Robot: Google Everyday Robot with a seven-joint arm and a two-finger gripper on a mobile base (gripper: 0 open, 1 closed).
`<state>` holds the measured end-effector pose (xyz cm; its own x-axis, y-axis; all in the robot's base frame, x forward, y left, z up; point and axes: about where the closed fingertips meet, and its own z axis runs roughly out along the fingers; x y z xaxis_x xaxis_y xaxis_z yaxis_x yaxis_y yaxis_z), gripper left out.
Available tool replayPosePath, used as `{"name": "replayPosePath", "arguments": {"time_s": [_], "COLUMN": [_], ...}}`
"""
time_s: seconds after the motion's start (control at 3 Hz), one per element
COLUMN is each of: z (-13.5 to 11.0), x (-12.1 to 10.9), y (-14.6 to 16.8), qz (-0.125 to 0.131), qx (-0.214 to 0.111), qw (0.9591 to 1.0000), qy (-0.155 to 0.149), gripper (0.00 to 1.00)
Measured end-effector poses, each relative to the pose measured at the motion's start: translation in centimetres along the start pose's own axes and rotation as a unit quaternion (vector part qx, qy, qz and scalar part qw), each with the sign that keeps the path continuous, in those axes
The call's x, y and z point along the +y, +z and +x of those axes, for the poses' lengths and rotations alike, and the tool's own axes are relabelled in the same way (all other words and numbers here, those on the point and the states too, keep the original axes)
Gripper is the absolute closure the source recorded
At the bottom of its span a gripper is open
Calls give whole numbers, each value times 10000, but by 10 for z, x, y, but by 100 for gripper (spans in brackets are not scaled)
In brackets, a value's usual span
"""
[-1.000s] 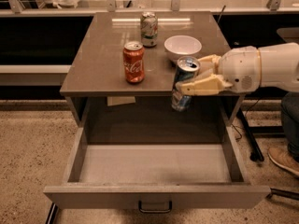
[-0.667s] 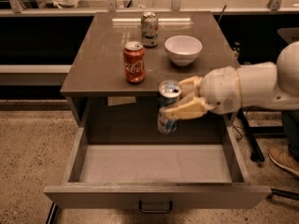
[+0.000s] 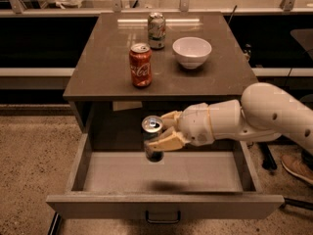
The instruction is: Place redbull can into top drawer
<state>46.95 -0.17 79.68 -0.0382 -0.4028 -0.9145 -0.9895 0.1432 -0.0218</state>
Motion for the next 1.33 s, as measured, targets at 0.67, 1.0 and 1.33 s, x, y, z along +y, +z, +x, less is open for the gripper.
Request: {"name": "replayPosePath", "arguments": {"time_s": [0.67,1.0,1.33], "z": [74,111,117], "x": [-39,-53,-52], "y": [29,40,45], "qz": [786,844,800], "qx": [298,75,37], "qw": [9963,9952,9952], "qy": [150,490,555], "gripper": [58,35,11]}}
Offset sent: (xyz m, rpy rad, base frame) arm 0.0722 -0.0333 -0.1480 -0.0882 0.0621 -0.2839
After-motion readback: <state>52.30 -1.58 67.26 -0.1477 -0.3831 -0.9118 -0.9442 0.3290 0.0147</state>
